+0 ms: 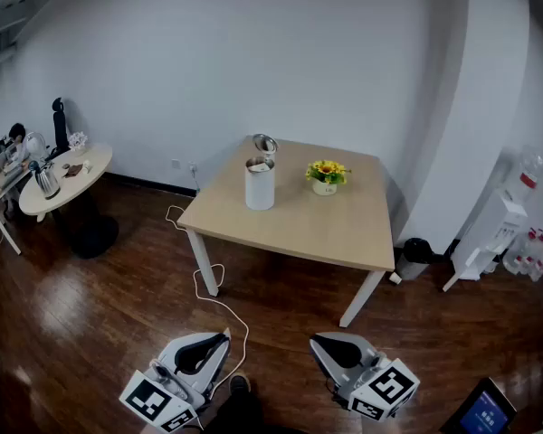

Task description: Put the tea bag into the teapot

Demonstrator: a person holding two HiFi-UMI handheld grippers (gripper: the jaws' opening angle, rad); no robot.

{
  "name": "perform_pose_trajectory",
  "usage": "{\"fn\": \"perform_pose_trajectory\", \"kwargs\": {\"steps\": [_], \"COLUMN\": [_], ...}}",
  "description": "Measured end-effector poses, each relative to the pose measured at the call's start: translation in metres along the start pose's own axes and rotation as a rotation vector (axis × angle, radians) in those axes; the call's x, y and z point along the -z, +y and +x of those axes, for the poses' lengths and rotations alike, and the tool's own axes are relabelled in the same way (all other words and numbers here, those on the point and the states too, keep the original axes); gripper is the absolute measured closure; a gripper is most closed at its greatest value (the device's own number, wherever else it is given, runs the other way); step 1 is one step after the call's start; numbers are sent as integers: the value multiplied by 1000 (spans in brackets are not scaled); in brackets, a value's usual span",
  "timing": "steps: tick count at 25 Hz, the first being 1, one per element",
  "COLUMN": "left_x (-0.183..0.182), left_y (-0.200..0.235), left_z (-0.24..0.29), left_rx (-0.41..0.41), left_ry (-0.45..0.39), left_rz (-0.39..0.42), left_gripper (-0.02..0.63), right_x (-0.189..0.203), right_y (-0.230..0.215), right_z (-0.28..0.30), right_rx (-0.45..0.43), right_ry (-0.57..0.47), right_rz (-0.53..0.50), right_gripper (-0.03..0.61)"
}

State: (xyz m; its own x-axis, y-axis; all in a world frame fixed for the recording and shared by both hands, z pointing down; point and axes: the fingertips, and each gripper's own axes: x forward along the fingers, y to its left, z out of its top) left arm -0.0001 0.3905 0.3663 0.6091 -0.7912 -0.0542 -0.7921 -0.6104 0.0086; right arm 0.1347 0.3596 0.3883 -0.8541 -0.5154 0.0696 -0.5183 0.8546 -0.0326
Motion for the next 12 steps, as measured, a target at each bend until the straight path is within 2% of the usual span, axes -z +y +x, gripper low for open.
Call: {"fn": "perform_pose_trajectory", "kwargs": {"steps": [6, 12], "left_x": [-4, -2], "left_y": [51, 116], "left_z": [32, 61], "left_rx": [3, 19], "left_ry": [-42, -28], "left_rz": [-34, -56], "left_gripper": [589, 589], "right_x": [-7, -10], "right_y": [-36, -73], "right_z": [47, 108], "right_rx": [23, 43], "right_ry": [-17, 3], "right_rz": [-17, 8], "right_gripper": [577, 577]}}
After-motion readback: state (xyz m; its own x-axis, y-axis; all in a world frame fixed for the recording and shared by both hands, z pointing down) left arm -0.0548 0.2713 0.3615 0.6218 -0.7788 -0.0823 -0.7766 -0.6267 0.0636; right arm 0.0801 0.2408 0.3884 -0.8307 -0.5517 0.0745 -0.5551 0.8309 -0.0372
